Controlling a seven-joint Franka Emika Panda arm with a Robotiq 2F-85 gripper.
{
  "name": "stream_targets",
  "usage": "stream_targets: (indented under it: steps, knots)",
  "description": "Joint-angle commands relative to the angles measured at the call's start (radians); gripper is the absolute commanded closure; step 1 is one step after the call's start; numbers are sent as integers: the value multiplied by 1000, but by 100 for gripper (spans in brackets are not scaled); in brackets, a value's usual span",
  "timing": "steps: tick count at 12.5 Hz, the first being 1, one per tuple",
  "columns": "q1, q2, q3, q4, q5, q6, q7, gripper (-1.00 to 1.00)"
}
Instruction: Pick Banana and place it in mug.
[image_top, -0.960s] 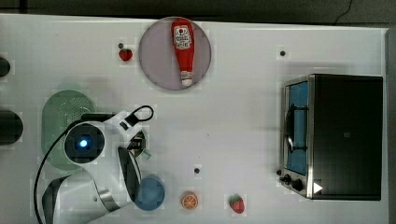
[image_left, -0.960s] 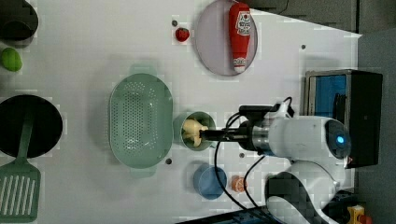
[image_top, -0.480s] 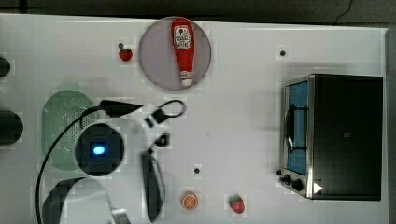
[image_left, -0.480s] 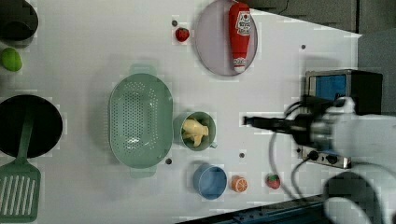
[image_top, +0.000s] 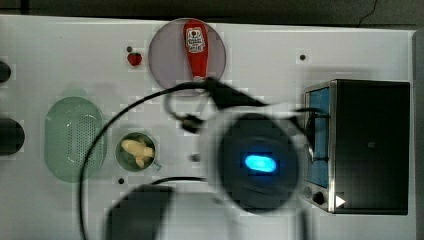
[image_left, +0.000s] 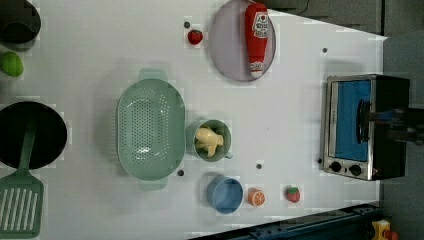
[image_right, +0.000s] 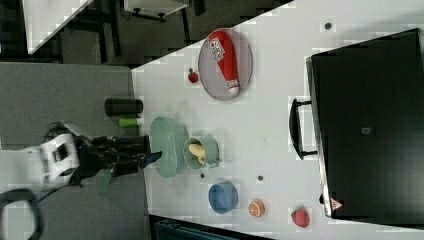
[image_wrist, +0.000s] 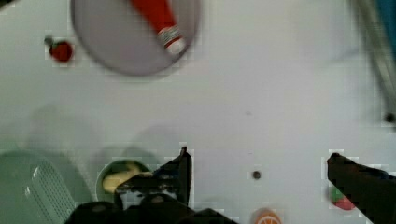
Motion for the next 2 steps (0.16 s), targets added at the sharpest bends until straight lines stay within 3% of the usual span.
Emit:
stream_targets:
  steps: [1, 2]
  knots:
    - [-34, 20, -27, 126, -47, -93, 30, -100]
    - [-34, 20, -28, 152, -80, -104, 30, -100]
